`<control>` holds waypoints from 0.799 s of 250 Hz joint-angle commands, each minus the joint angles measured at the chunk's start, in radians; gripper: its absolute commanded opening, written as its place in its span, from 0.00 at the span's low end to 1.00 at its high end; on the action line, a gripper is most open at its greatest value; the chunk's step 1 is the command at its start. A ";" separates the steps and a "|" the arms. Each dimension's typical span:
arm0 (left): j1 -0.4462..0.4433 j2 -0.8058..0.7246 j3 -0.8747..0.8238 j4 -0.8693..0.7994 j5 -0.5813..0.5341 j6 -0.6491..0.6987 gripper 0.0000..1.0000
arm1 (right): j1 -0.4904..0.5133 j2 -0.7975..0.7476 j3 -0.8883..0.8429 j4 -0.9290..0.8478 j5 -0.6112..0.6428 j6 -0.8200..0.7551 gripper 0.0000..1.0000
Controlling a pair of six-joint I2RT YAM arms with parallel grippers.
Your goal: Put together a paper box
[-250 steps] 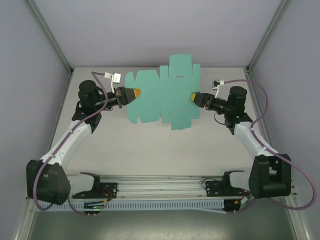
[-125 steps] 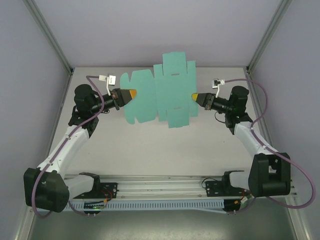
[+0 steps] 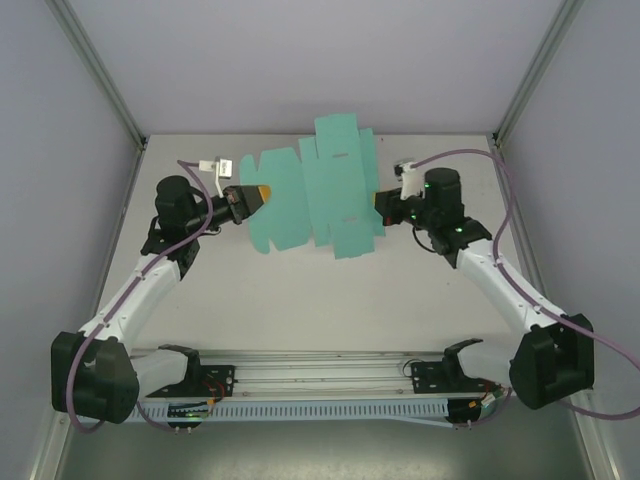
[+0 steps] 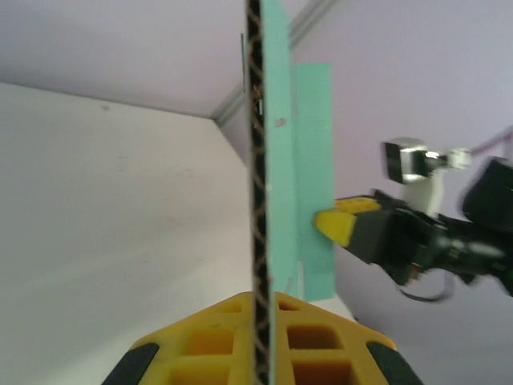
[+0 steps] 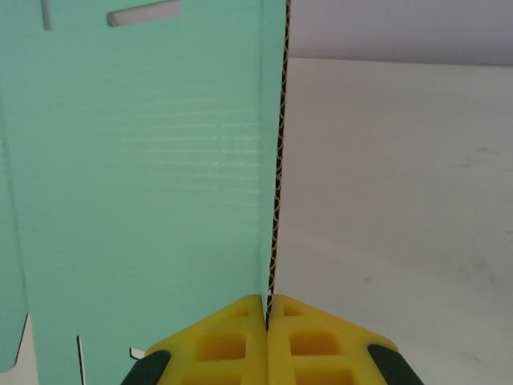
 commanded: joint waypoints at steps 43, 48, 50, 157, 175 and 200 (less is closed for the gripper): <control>-0.018 -0.054 -0.210 -0.166 -0.196 0.029 0.73 | 0.160 0.134 0.066 -0.128 0.438 -0.350 0.00; -0.018 -0.060 -0.218 -0.187 -0.213 0.030 0.81 | 0.167 0.147 0.065 -0.129 0.430 -0.370 0.00; -0.018 -0.064 -0.220 -0.195 -0.219 0.033 0.84 | 0.169 0.153 0.065 -0.128 0.427 -0.376 0.00; -0.018 -0.130 -0.112 -0.561 -0.549 0.070 0.99 | 0.247 0.425 0.168 -0.081 0.665 -0.822 0.00; -0.014 -0.107 -0.086 -0.531 -0.548 0.071 0.99 | 0.267 0.459 0.164 -0.013 0.717 -0.945 0.00; -0.010 -0.054 -0.036 -0.479 -0.524 0.068 0.99 | 0.285 0.482 0.148 0.114 0.705 -1.069 0.00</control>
